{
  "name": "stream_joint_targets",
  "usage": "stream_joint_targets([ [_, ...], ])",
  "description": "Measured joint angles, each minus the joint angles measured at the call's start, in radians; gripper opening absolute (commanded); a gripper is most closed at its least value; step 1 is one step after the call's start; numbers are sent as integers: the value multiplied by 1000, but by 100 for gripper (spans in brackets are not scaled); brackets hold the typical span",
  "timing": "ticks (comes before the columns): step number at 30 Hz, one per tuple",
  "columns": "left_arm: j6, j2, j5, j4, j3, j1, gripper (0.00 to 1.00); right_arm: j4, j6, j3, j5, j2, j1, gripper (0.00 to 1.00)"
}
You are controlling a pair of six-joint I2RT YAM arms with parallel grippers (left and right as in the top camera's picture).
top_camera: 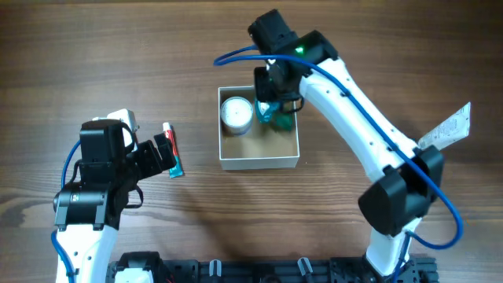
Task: Pack container
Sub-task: 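Place the mouthwash bottle upright in the box beside the container, then grasp the white lotion tube with the right gripper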
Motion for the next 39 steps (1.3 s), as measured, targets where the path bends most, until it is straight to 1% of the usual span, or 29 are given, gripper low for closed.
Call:
stream_joint_targets([
  [5,0,0,0,0,0,0,100,23,0,0,0,61,0,5],
  [6,0,0,0,0,0,0,100,26,0,0,0,63,0,15],
  [7,0,0,0,0,0,0,100,30,0,0,0,63,0,30],
  [8,0,0,0,0,0,0,100,32,-2,0,-1,63,0,41],
  [9,0,0,0,0,0,0,100,34,-6,0,-2,64,0,57],
  [10,0,0,0,0,0,0,100,36,-10,0,-8,64,0,68],
  [12,0,0,0,0,0,0,100,46,-24,0,-9,64,0,73],
  [20,0,0,0,0,0,0,100,34,-31,0,-12,64,0,74],
  [22,0,0,0,0,0,0,100,35,-37,0,-12,64,0,77],
  [24,0,0,0,0,0,0,100,34,-70,0,-12,63,0,80],
  [25,0,0,0,0,0,0,100,34,-92,0,-12,57,0,83],
  [26,0,0,0,0,0,0,100,34,-118,0,-13,32,0,85],
  [29,0,0,0,0,0,0,100,31,-145,0,14,-154,-31,93],
  [30,0,0,0,0,0,0,100,19,-145,0,27,-227,-68,94],
  [31,0,0,0,-1,0,0,100,-10,-142,10,41,-321,-143,94],
  [32,0,0,0,0,0,0,100,-41,-136,24,54,-397,-235,98],
  [34,0,0,0,0,0,0,100,-114,-137,38,77,-496,-430,99],
  [37,0,0,0,0,0,0,100,-232,-188,35,80,-516,-695,100],
  [39,0,0,0,1,0,0,100,-270,-210,13,75,-491,-809,100],
])
